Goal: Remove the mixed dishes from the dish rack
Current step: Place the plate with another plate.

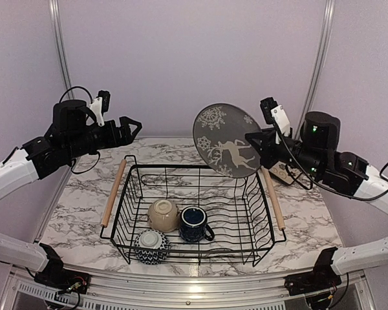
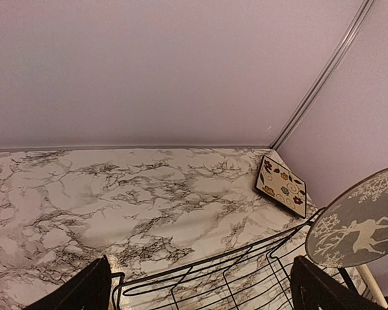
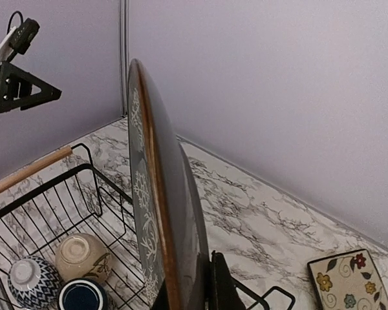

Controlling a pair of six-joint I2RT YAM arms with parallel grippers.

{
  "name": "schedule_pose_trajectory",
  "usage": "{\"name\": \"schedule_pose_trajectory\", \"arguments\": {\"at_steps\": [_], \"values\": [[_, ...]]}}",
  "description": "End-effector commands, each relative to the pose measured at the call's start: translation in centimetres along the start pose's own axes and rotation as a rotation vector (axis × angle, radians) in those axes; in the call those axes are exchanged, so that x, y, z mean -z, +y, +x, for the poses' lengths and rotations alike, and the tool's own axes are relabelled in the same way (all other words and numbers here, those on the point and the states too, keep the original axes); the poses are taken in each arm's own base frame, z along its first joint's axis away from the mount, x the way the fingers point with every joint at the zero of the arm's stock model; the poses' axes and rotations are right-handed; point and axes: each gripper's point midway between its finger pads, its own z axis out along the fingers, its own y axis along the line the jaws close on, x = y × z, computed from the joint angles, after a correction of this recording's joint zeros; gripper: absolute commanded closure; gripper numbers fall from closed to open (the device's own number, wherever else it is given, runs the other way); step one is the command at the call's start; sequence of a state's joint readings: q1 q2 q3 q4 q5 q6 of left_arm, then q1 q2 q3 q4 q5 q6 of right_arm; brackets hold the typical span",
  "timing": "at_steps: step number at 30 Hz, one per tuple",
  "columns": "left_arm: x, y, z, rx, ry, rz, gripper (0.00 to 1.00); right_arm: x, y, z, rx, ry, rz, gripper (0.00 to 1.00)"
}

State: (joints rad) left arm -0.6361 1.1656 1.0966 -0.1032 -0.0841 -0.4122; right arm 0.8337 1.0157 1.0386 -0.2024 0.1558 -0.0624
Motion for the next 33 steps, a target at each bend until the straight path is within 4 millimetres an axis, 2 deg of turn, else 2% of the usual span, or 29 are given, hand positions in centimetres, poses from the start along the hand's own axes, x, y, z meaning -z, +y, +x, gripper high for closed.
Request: {"name": "schedule_pose_trajectory", "arguments": {"at_steps": [1,5,7,11,13,16,20,23,28,33], "values": [[0.8,-0.7,-0.9,0.013,-0.016,0.023,0.01,0.9,-1.2,-6.1,-0.402,-0.262,-0.144,1.00],[1.0,-0.6,-0.9,0.015,-0.018,0.018,0.01,0.7,-4.5,-4.5,-0.760,-0.282,-0.211,1.00],[1.0,-0.6,-0.8,0.017,-0.016,0.020,0.01,0.8,-6.8,-3.3,-0.953,-0.300,-0.216,1.00],[0.8,-0.6,-0.6,0.017,-0.011,0.020,0.01,1.0,-9.8,-1.7,-1.218,-0.353,-0.238,1.00],[0.8,-0.6,-0.6,0.019,-0.010,0.021,0.01,1.1,-11.6,-1.0,-1.302,-0.378,-0.190,1.00],[0.7,-0.6,-0.6,0.018,-0.009,0.023,0.01,1.5,-14.8,1.2,-1.479,-0.409,-0.056,1.00],[0.7,-0.6,-0.5,0.019,-0.010,0.022,0.01,3.5,-18.3,2.6,-1.586,-0.561,0.076,1.00],[0.8,-0.5,-0.5,0.021,-0.013,0.022,0.01,4.6,-20.8,4.9,-1.685,-0.640,0.189,1.00],[1.2,-0.5,-0.7,0.025,-0.021,0.024,0.01,6.3,-24.9,7.6,-1.696,-0.742,0.454,1.00],[1.4,-0.6,-0.5,0.030,-0.021,0.031,0.01,5.4,-27.9,10.3,-1.685,-0.752,0.560,1.00]]}}
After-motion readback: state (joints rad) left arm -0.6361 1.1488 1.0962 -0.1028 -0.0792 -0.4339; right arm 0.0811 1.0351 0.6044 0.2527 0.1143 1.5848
